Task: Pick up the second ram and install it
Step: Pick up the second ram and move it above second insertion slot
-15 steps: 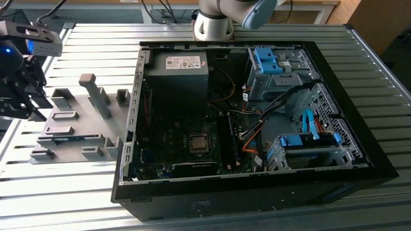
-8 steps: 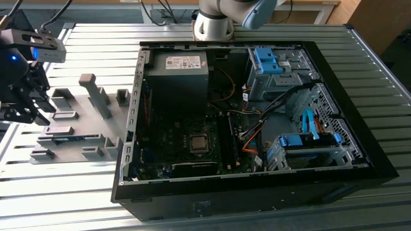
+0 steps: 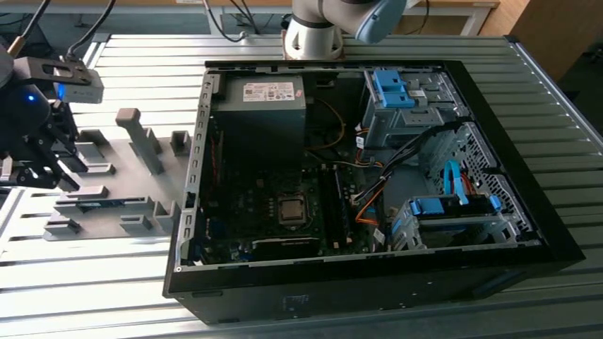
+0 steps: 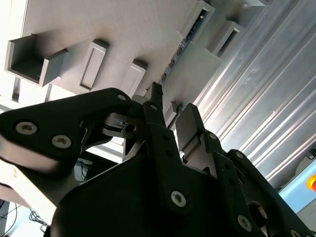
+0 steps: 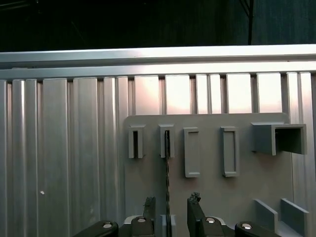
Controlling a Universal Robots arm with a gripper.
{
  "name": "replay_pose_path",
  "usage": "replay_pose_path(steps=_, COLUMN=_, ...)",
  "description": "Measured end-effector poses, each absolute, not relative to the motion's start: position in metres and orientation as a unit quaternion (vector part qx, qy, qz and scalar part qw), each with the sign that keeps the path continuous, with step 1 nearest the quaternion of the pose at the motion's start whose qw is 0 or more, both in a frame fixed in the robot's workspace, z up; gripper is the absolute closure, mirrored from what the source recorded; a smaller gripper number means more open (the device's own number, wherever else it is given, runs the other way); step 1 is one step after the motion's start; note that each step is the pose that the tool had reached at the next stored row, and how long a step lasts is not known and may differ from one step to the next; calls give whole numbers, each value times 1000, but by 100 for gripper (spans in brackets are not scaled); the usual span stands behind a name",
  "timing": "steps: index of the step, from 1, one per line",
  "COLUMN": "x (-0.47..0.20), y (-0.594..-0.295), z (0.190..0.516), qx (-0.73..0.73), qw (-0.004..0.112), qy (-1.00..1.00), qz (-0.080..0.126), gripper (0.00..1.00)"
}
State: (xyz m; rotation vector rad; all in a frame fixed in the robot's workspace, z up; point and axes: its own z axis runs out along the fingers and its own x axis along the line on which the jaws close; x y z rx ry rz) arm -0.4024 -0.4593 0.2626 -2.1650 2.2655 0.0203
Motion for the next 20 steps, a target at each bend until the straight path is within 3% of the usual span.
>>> replay_pose_path(steps=9, x=-402, y=-459, z=261, qx=-691, qw=4, qy=723, qz=6, gripper=60)
replay_pose_path(steps=10, x=-402, y=-459, z=259, qx=-691, qw=4, qy=723, qz=6, gripper=54)
replay_pose_path(steps=20, x=-402, y=-460, z=241, qx=-691, qw=4, qy=723, qz=6, gripper=54)
